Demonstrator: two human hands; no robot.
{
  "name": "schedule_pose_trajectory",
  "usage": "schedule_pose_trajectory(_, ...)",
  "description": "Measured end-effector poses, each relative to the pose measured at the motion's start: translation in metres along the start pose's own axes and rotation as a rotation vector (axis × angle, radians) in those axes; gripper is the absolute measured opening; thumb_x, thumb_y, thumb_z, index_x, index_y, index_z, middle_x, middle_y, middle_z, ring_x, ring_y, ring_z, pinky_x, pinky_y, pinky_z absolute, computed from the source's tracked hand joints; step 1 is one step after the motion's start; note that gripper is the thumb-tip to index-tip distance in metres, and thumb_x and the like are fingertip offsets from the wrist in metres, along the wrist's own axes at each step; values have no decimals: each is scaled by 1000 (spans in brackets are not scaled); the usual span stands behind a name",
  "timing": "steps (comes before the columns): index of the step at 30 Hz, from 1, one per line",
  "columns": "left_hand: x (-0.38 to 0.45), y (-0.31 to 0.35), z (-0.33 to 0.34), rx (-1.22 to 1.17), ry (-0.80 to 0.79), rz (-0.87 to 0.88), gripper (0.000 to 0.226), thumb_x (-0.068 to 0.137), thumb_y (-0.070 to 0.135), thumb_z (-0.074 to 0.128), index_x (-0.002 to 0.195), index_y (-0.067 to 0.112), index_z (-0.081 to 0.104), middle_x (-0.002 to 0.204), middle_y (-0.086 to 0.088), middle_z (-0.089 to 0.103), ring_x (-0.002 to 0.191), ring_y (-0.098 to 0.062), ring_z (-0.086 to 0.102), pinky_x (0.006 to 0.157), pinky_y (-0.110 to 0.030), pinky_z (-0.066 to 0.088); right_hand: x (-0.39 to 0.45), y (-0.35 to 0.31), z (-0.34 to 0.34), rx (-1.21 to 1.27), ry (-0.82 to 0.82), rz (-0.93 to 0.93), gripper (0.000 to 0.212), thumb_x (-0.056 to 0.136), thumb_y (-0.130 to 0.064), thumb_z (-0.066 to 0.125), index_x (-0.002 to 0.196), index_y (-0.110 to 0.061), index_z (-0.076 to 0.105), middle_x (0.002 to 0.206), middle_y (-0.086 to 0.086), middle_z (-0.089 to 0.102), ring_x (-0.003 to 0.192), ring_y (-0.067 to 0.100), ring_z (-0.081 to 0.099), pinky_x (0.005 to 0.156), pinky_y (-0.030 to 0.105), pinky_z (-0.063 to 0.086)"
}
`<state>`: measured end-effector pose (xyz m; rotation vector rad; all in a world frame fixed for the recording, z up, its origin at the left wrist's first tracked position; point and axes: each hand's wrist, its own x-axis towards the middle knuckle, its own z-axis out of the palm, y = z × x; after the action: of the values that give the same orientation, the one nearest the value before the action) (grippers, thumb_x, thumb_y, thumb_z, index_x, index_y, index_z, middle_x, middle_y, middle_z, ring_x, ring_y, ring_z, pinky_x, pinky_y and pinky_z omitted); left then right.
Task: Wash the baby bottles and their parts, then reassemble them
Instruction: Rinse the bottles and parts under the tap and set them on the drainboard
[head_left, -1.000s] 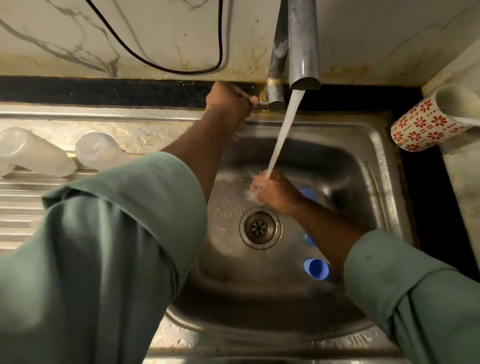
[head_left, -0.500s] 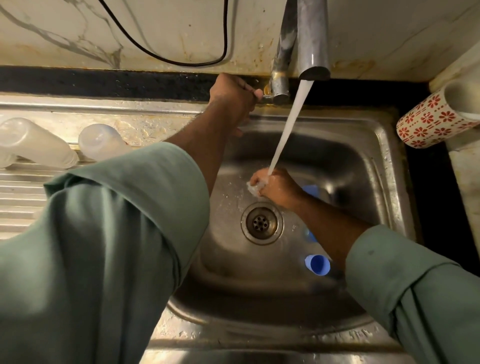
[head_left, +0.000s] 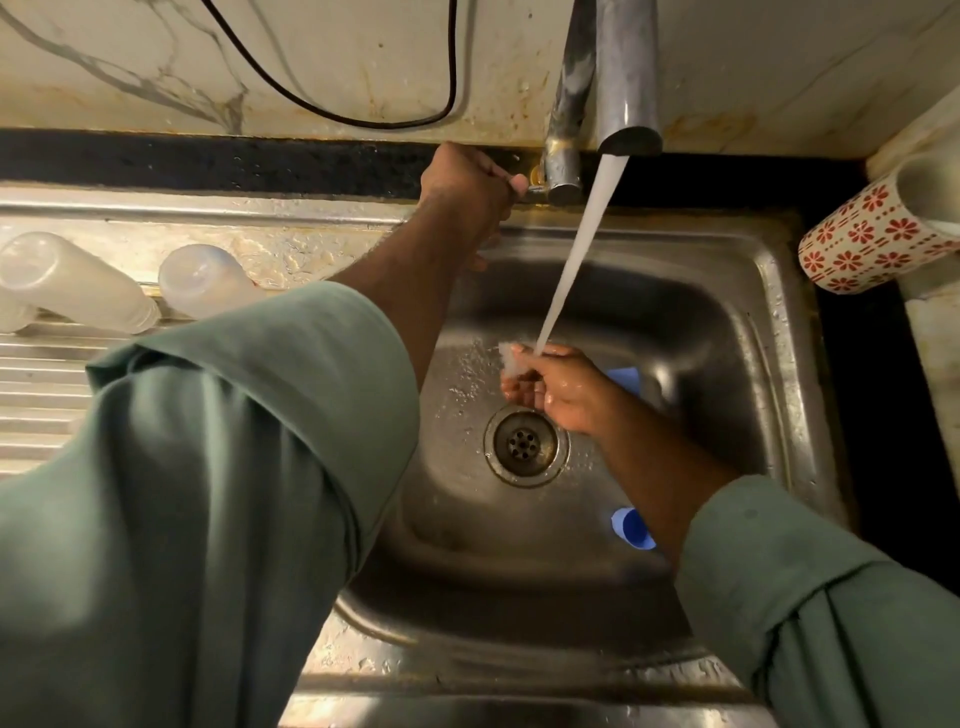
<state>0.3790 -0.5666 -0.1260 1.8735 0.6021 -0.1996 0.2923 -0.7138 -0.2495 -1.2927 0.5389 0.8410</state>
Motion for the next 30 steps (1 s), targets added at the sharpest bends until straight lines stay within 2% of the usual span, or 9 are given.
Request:
schedule_pose_trajectory(4, 0, 0, -1, 8, -5, 11, 19, 90, 25, 75, 105, 15, 69, 93, 0, 71, 83, -16, 68, 52, -40, 60, 1, 4, 0, 478, 26, 30, 15, 95, 0, 51, 101, -5, 64, 93, 15, 64, 80, 22, 65, 63, 24, 59)
schedule_pose_trajectory(7, -1, 0, 0, 6, -8, 15, 19, 91, 22, 73, 107, 13, 68, 95, -1, 70, 82, -15, 66, 56, -43, 61, -2, 7, -2, 555, 6, 26, 31, 95, 6, 45, 121, -3, 59, 109, 18, 60, 93, 27, 63, 59, 23, 57)
schedule_pose_trajectory(10, -1, 0, 0, 11, -10, 16, 17, 91, 22, 72, 105, 13, 68, 95, -2, 70, 83, -17, 67, 58, -44, 61, -5, 11, -5, 508, 1, -30, 39, 92, 12, 46, 125, -4, 57, 119, 17, 60, 101, 27, 63, 74, 30, 58)
schedule_pose_trajectory(14, -1, 0, 0, 14, -6, 11, 14, 91, 26, 73, 100, 16, 68, 94, -1, 71, 84, -17, 68, 57, -44, 62, -12, 12, -9, -42, 134, -280, 31, 81, 10, 64, 110, -1, 65, 106, 9, 69, 97, 24, 67, 82, 32, 57)
schedule_pose_trajectory(16, -1, 0, 0, 7, 2, 10, 13, 91, 27, 74, 97, 17, 68, 93, 0, 70, 84, -17, 68, 59, -45, 62, -15, 8, -12, -312, 171, -385, 31, 76, 2, 75, 104, -8, 70, 101, 4, 71, 91, 15, 69, 76, 23, 56)
schedule_pose_trajectory(18, -1, 0, 1, 2, 4, 12, 14, 91, 27, 73, 98, 17, 68, 93, 0, 70, 84, -17, 69, 60, -45, 62, -18, 5, -14, -386, 165, -453, 29, 74, 0, 77, 96, -18, 72, 96, -2, 72, 86, 7, 69, 70, 15, 54)
schedule_pose_trajectory(24, -2, 0, 1, -5, -3, 8, 18, 91, 27, 74, 102, 14, 68, 93, -1, 70, 83, -19, 69, 58, -43, 61, -21, 6, -21, -475, 169, -519, 27, 75, -3, 78, 97, -16, 71, 96, 1, 71, 92, 16, 68, 79, 26, 57)
schedule_pose_trajectory(27, -2, 1, 0, -11, -2, -2, 14, 90, 27, 74, 97, 16, 68, 91, -1, 71, 83, -19, 69, 59, -44, 61, -23, 2, -14, -287, 179, -439, 15, 81, -7, 75, 95, -8, 70, 82, 4, 73, 72, 16, 70, 61, 22, 56)
schedule_pose_trajectory(30, -2, 0, 1, -13, 5, -9, 14, 90, 28, 75, 95, 17, 68, 90, 0, 71, 82, -19, 70, 59, -45, 62, -24, -5, 0, -7, 157, -219, 12, 93, -14, 61, 96, -4, 67, 68, 9, 65, 53, 13, 59, 47, 21, 47)
